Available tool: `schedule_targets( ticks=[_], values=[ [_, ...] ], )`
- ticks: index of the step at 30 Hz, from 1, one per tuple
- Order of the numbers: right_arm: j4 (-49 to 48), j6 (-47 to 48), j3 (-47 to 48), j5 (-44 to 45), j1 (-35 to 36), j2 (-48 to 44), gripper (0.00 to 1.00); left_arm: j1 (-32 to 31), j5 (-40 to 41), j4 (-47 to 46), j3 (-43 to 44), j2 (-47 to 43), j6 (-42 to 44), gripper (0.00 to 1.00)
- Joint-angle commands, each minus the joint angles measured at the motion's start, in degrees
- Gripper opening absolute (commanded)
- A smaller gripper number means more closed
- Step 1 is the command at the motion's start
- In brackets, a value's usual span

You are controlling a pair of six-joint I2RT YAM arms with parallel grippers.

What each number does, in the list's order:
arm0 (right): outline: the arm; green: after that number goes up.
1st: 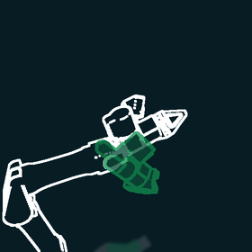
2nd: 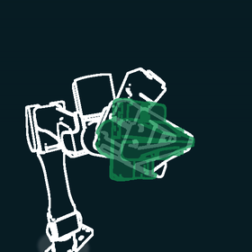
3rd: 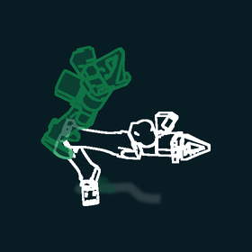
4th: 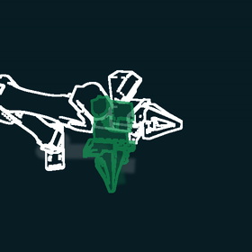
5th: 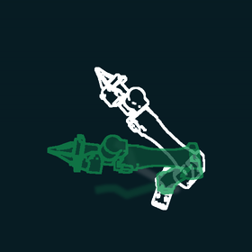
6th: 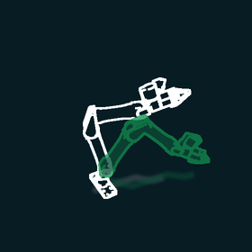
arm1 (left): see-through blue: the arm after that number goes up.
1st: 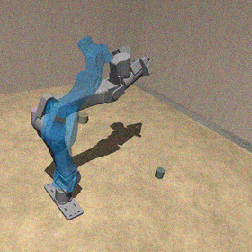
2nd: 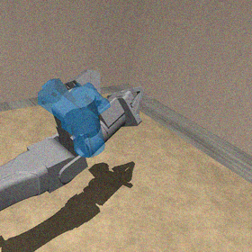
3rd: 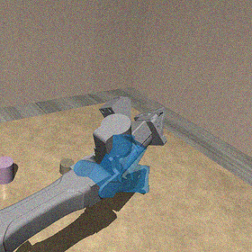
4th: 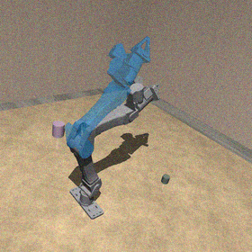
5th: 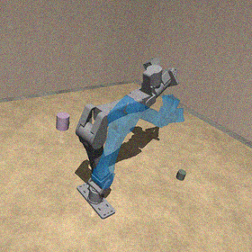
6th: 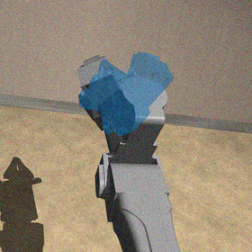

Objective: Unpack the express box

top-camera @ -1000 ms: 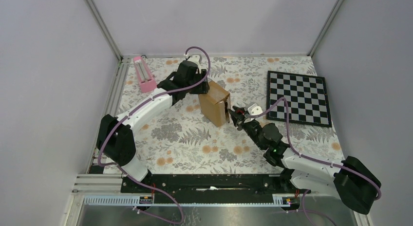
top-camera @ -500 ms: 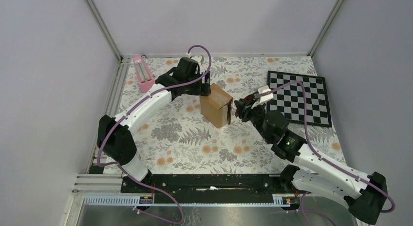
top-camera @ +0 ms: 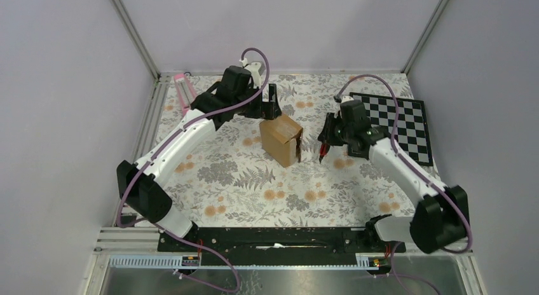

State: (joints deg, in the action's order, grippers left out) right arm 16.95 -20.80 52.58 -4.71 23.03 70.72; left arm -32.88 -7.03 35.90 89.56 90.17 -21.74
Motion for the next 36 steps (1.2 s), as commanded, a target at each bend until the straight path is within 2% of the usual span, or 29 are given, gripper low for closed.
schedule_targets(
  ticks=[1,3,8,14,19,21,29,36],
  values=[
    [6.6,0.5,9.7,-6.5,-4.6,9.4,0.00,0.4,-5.3,-3.6,-2.6,-4.4,-1.4,0.93],
    [7.7,0.9,12.0,-7.6,-7.1,14.3,0.01,0.4,-6.2,-4.1,-3.9,-5.3,-1.6,0.93],
    [11.3,2.9,18.4,-4.7,-8.8,26.9,0.18,0.4,-7.0,-5.8,-8.1,-7.8,-2.2,0.96],
    [6.8,2.8,19.0,-2.0,-8.9,31.2,0.40,3.0,-6.6,-8.8,-13.2,-10.4,-3.9,0.99],
    [2.0,2.0,15.5,-0.6,-8.8,28.1,0.58,5.4,-6.8,-9.5,-13.4,-8.7,-3.1,0.99],
    [0.6,1.6,14.0,-0.5,-8.8,26.6,0.62,5.8,-6.2,-10.0,-13.2,-7.6,-3.0,0.99],
    [-4.2,-0.5,7.2,1.6,-6.8,17.1,0.67,7.1,-5.3,-15.0,-13.0,-3.4,-3.3,0.97],
    [-12.5,-0.5,-0.1,1.5,-3.6,6.2,0.72,9.0,-10.5,-14.2,-6.7,2.7,5.4,0.97]
  ],
)
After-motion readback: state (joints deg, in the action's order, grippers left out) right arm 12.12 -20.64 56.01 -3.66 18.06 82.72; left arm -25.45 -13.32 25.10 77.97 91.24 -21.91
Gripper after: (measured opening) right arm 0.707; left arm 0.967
